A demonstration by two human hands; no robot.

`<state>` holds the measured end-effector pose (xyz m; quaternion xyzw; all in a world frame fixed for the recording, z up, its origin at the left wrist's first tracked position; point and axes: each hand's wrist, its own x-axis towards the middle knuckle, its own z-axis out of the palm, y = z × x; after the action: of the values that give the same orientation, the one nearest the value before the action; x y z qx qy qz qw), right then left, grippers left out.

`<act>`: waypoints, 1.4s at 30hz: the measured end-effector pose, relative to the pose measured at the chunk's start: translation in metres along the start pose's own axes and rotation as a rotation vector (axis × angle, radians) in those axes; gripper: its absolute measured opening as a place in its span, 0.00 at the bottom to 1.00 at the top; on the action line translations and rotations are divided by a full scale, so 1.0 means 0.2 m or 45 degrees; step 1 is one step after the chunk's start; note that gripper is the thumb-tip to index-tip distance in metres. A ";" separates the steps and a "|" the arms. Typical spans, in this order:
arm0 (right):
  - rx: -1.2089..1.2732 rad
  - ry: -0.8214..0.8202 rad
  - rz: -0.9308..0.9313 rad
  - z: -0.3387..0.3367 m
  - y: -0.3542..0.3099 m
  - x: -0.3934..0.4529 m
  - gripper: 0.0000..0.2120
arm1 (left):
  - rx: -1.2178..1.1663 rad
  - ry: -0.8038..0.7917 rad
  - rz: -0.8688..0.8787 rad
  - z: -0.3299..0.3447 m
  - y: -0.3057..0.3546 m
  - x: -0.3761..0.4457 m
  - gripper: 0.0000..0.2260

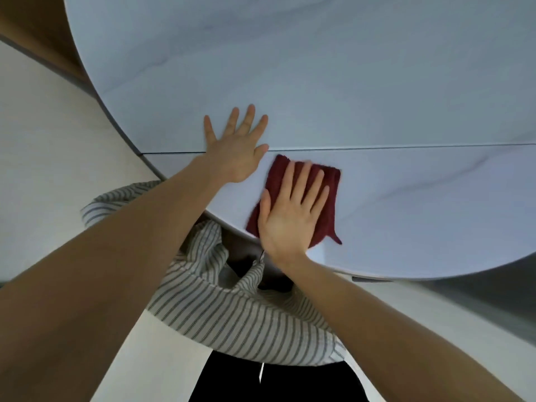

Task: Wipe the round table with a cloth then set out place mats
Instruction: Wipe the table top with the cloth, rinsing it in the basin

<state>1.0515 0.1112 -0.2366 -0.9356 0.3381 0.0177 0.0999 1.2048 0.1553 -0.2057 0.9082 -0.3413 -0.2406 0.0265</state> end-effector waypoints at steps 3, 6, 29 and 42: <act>0.031 0.011 0.013 0.00 -0.10 0.35 0.31 | 0.105 0.065 0.044 0.00 -0.07 -0.01 0.25; 0.081 0.051 0.202 0.01 -0.10 0.55 0.30 | 0.115 0.061 -0.041 0.01 -0.14 0.00 0.25; -0.126 -0.017 -0.356 -0.06 -0.56 2.03 0.31 | 0.015 0.259 -0.453 -0.21 -0.36 0.63 0.32; -0.228 -0.159 -1.326 -0.07 -0.65 2.12 0.27 | -0.030 0.232 -0.496 -0.26 -0.41 0.68 0.32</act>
<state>1.4602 -0.0606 -0.2429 -0.9816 -0.1805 0.0502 0.0353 1.3661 0.1259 -0.2339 0.9747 -0.1526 -0.1620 0.0209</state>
